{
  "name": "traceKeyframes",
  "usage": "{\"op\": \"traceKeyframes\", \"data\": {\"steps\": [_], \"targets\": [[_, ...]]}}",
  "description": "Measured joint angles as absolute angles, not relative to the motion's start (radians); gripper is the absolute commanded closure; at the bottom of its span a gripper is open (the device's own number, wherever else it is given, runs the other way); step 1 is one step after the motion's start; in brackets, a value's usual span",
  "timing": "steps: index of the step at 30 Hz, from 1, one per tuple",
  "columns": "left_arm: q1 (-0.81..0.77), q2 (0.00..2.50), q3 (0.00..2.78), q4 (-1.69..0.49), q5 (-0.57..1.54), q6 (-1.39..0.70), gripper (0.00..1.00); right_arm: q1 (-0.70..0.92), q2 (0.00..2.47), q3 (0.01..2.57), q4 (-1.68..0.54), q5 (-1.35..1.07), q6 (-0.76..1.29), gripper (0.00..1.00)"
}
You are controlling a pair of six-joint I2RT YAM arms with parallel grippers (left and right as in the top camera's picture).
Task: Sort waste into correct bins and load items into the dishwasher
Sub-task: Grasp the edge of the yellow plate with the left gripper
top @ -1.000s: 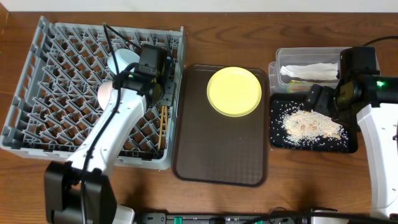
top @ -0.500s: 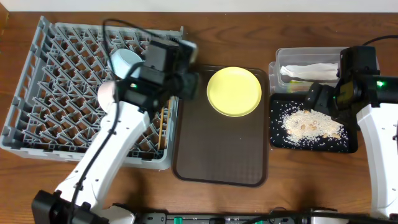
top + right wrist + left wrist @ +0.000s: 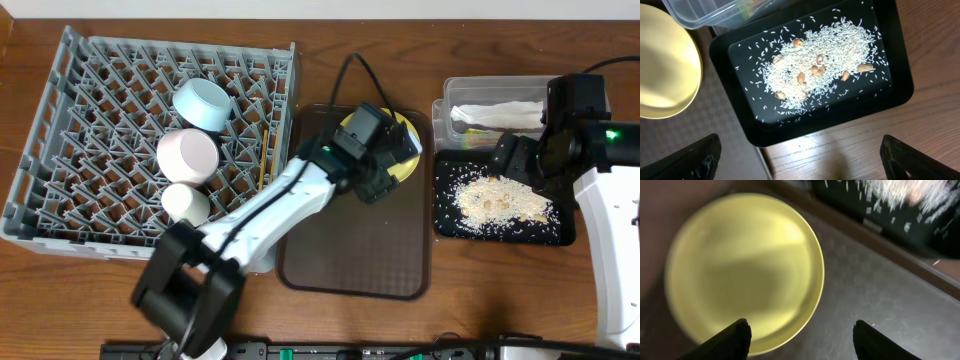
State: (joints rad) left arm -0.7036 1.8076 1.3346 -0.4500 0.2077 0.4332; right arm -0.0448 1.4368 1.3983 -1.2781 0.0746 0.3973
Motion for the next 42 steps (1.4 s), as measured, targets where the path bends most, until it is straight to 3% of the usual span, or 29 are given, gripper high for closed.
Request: {"op": "traceKeyframes", "data": {"steps": [12, 21, 26, 42], "targets": [[-0.736, 2.036, 1.335, -0.421, 0.207, 0.454, 0.31, -0.045, 1.437, 1.398, -1.282, 0.075, 0.397, 0.01], [-0.737, 2.038, 1.348, -0.499, 0.208, 0.443, 0.68, -0.045, 1.437, 1.398, -1.282, 0.075, 0.397, 0.01], [-0.737, 2.033, 1.353, -0.562, 0.208, 0.424, 0.80, -0.045, 1.437, 1.398, -1.279, 0.075, 0.397, 0.01], [-0.771, 2.025, 1.357, -0.587, 0.203, 0.392, 0.92, -0.045, 1.437, 1.398, -1.277, 0.075, 0.397, 0.01]]}}
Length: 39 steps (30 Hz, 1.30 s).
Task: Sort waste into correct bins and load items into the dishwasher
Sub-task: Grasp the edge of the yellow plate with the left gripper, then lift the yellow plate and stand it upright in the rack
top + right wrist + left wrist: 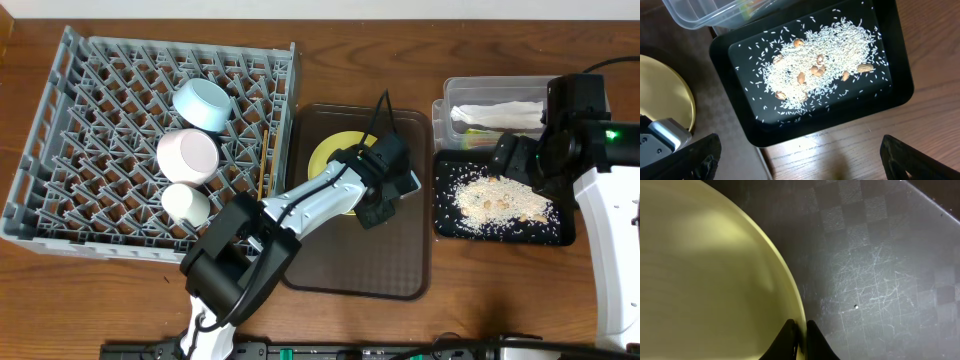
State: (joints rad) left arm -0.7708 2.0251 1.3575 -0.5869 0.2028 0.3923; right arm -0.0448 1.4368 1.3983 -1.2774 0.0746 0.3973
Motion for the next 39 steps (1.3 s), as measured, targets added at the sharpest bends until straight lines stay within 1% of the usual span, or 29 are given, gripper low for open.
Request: {"op": "traceKeyframes", "data": {"steps": [10, 19, 23, 27, 30, 39], "targets": [[-0.778, 1.975, 1.356, -0.622, 0.098, 0.392, 0.92, -0.045, 1.437, 1.398, -1.277, 0.075, 0.390, 0.01], [-0.767, 1.721, 1.356, -0.620, 0.075, 0.389, 0.92, -0.045, 1.437, 1.398, -1.279, 0.074, 0.389, 0.01], [-0.725, 1.624, 1.356, -0.596, 0.075, 0.363, 0.92, -0.045, 1.437, 1.398, -1.285, 0.075, 0.389, 0.01], [-0.643, 1.547, 1.356, -0.548, 0.080, 0.283, 0.92, -0.045, 1.437, 1.398, -1.286, 0.075, 0.389, 0.01], [-0.569, 1.501, 1.356, -0.517, 0.128, 0.215, 0.92, -0.045, 1.437, 1.398, -1.286, 0.074, 0.389, 0.01], [-0.331, 1.473, 1.356, -0.472, 0.463, 0.030, 0.92, -0.045, 1.437, 1.398, -1.292, 0.075, 0.386, 0.01]]}}
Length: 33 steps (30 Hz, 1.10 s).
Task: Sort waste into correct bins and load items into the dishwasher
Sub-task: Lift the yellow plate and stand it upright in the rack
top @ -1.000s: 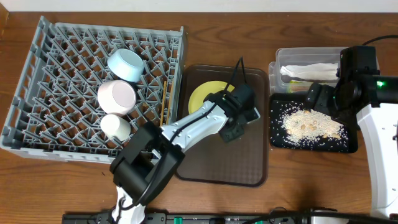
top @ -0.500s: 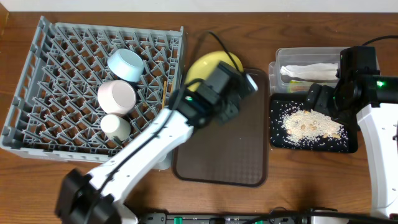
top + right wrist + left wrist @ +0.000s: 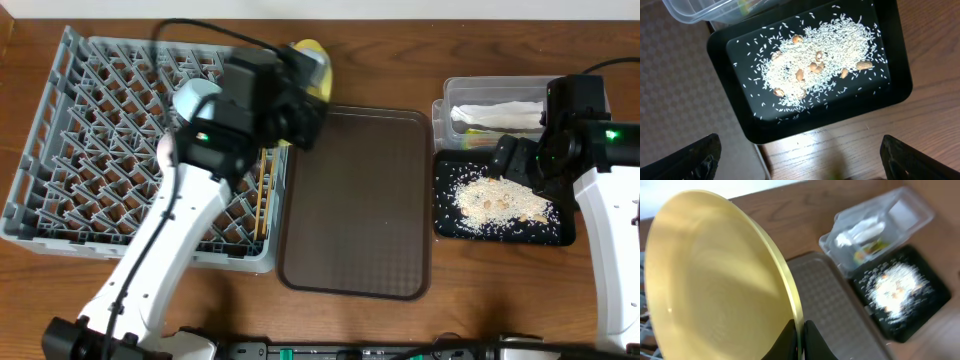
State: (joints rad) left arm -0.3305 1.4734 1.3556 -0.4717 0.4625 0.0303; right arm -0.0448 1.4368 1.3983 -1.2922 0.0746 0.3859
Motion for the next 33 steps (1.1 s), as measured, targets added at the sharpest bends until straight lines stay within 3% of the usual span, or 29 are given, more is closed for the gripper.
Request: {"op": "traceKeyframes", "data": {"steps": [13, 20, 22, 24, 27, 29, 33], "targets": [[-0.086, 1.551, 1.356, -0.466, 0.866, -0.028, 0.93, -0.045, 1.437, 1.398, -1.297, 0.075, 0.386, 0.01], [-0.044, 1.604, 1.356, -0.466, 0.929, -0.054, 0.91, -0.045, 1.437, 1.398, -1.297, 0.075, 0.386, 0.01], [-0.031, 1.617, 1.356, -0.467, 0.933, -0.056, 0.83, -0.045, 1.437, 1.398, -1.297, 0.074, 0.386, 0.01], [-0.019, 1.626, 1.356, -0.470, 0.926, -0.060, 0.68, -0.045, 1.437, 1.398, -1.297, 0.075, 0.386, 0.01], [-0.002, 1.629, 1.355, -0.490, 0.897, -0.063, 0.64, -0.045, 1.437, 1.398, -1.297, 0.075, 0.386, 0.01], [0.008, 1.629, 1.355, -0.500, 0.876, -0.062, 0.48, -0.045, 1.437, 1.398, -1.297, 0.075, 0.386, 0.01], [0.026, 1.629, 1.355, -0.515, 0.846, -0.071, 0.29, -0.045, 1.437, 1.398, -1.298, 0.075, 0.386, 0.01]]}}
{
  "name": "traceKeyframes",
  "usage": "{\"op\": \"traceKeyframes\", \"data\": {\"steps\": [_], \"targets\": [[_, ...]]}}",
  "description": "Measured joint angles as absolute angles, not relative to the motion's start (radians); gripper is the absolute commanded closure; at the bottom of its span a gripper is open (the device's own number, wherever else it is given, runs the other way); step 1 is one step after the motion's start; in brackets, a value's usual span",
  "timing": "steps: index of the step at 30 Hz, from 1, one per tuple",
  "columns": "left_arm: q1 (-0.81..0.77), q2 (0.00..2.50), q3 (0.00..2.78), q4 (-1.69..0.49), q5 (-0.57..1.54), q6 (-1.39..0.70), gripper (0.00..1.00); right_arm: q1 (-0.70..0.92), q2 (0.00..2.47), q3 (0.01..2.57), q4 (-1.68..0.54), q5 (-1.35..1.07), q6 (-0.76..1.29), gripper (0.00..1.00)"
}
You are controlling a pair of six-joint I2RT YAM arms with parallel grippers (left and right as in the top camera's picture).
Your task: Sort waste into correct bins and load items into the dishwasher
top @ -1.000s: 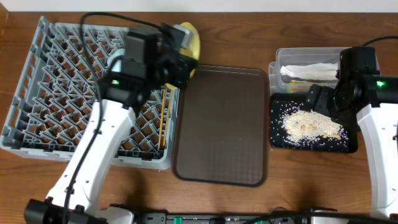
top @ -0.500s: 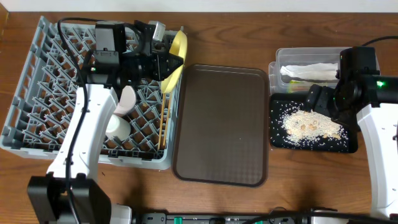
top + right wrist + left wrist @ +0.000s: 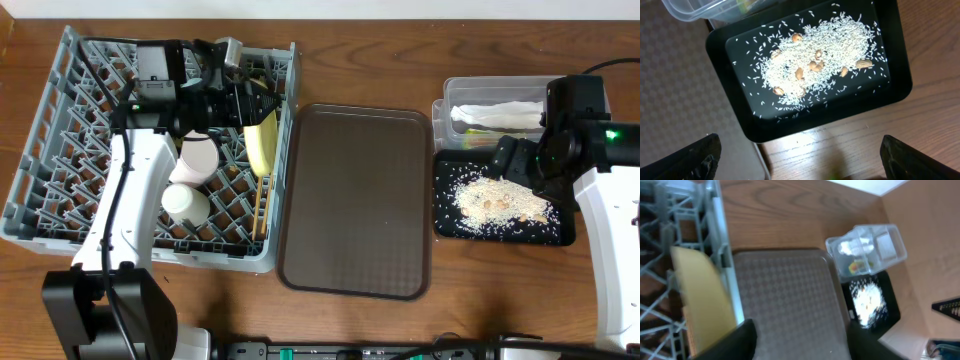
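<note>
The yellow plate stands on edge in the right side of the grey dish rack; in the left wrist view the yellow plate sits just inside the rack wall. My left gripper is open and holds nothing, hovering over the rack's right edge. My right gripper is open above the black tray of rice and peanuts.
Two pale cups sit in the rack beside my left arm. A brown serving tray lies in the middle. A clear plastic container with paper waste stands behind the black tray. Wooden chopsticks lean in the rack.
The left gripper held the yellow plate on edge over the rack's far right corner. Now the plate stands in the rack and the gripper is open. The right arm has not moved.
The left gripper was open over the yellow plate on the brown tray. Then it was shut on the plate's rim. Later it held the plate up by the rack's far corner, the tray bare. Now the plate stands in the rack, let go.
</note>
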State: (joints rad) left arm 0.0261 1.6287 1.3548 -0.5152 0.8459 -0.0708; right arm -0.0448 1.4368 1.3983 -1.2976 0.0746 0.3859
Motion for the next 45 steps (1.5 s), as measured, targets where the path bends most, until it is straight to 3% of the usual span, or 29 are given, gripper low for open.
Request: {"op": "traceKeyframes", "data": {"steps": [7, 13, 24, 35, 45], "targets": [[0.077, 1.616, 1.354, -0.520, 0.819, -0.075, 0.18, -0.045, 1.437, 1.398, -1.288, 0.074, 0.386, 0.01], [0.087, 1.500, 1.354, -0.582, 0.716, -0.070, 0.16, -0.045, 1.437, 1.398, -1.191, 0.056, 0.385, 0.01], [0.087, 1.408, 1.353, -0.951, 0.324, -0.055, 0.16, 0.049, 1.444, 1.399, -0.847, -0.056, 0.254, 0.01], [0.087, 1.406, 1.352, -1.213, 0.221, -0.054, 0.15, 0.096, 1.514, 1.399, -1.044, -0.073, 0.155, 0.01], [0.087, 1.121, 1.225, -1.158, 0.203, 0.000, 0.15, 0.096, 1.367, 1.302, -0.989, -0.075, 0.147, 0.01]]}}
